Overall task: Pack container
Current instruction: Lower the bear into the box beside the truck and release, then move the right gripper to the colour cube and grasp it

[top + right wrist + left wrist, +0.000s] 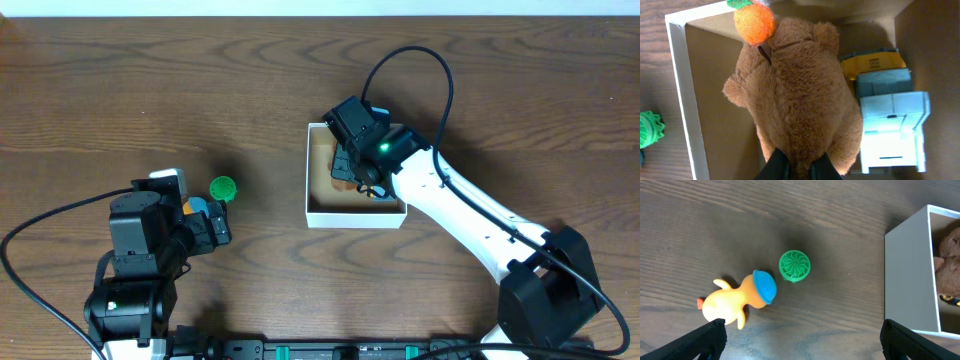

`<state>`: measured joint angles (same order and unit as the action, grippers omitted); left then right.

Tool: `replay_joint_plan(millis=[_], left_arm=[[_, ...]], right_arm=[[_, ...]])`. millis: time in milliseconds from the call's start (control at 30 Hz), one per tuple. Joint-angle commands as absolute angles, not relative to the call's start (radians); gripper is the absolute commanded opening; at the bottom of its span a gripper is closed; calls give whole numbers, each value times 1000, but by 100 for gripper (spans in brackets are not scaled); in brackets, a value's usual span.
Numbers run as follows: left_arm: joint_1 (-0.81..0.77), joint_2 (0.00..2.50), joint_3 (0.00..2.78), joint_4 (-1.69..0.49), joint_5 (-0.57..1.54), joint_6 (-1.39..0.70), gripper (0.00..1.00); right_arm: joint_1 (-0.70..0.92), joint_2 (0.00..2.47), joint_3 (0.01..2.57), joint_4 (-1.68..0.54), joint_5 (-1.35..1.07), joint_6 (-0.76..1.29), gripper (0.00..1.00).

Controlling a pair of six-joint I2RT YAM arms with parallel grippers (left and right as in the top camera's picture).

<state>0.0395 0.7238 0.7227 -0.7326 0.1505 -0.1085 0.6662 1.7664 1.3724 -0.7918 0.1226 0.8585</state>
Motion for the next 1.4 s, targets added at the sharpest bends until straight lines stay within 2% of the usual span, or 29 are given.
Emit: replay_joint_plan(millis=[0, 267, 300, 600, 733, 800, 867, 933, 1067, 1167, 1367], left_arm=[[47, 725, 743, -739, 146, -118, 98], [47, 725, 743, -740, 146, -118, 98], [47, 725, 743, -740, 146, -118, 98], [47, 725, 743, -740, 146, -118, 98], [47, 725, 743, -740, 146, -118, 98], [47, 725, 743, -740, 146, -118, 98], [47, 725, 743, -740, 146, -118, 98], [47, 725, 743, -740, 146, -118, 98], [47, 725, 743, -740, 146, -118, 98], [47, 725, 743, -740, 146, -118, 98], [47, 725, 743, -740, 146, -118, 98]], right_arm=[[669, 1762, 1369, -776, 123, 908, 9], [669, 1762, 1369, -767, 123, 884, 64], [669, 1762, 1369, -765, 123, 874, 66], [669, 1762, 1370, -701, 131, 807, 67], [660, 1758, 1390, -673, 147, 724, 72], [642, 1742, 1407, -682, 154, 675, 79], [617, 1717, 1420, -685, 167, 632, 99], [572, 1675, 1437, -699, 199, 625, 99], [411, 1535, 1462, -765, 250, 656, 99], [224, 1409, 1462, -862, 273, 751, 99], [-161, 1292, 1453, -1187, 273, 951, 99]])
